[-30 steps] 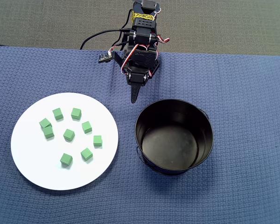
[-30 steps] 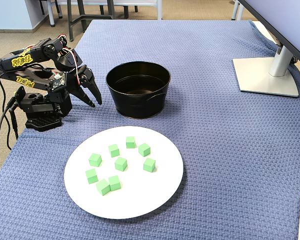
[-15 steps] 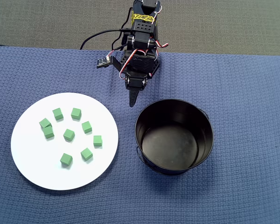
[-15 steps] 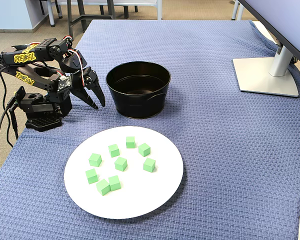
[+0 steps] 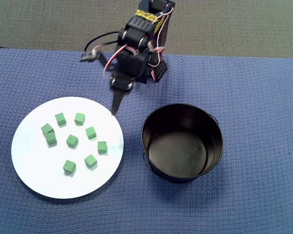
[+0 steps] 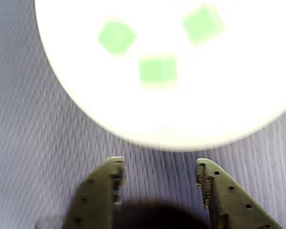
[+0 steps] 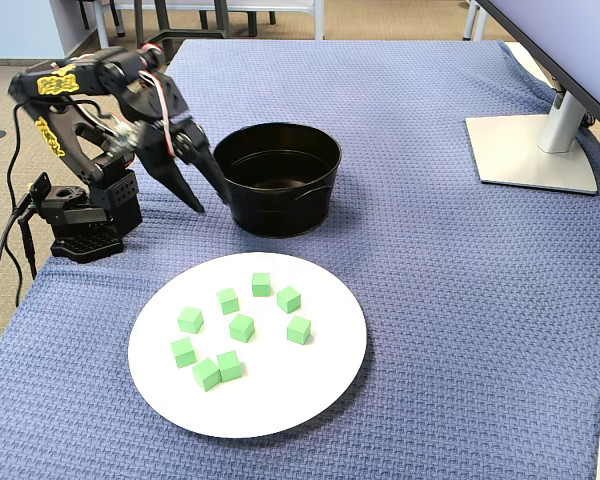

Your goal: Pick up the green cubes from the white plate and place them in the black recipient

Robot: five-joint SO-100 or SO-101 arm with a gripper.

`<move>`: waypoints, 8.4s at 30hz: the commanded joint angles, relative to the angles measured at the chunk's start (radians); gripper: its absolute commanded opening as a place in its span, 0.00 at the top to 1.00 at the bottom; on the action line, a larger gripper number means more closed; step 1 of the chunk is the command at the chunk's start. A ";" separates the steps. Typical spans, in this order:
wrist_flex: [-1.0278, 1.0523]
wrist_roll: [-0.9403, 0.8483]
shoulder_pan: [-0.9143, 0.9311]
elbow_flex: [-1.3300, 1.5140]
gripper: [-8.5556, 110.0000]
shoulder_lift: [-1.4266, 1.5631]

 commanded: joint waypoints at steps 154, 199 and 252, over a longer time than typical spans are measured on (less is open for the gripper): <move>0.089 -0.667 0.190 -0.422 0.59 -0.561; -0.143 -0.798 0.235 -0.502 0.65 -0.922; 0.169 -0.511 0.170 -0.520 0.93 -0.511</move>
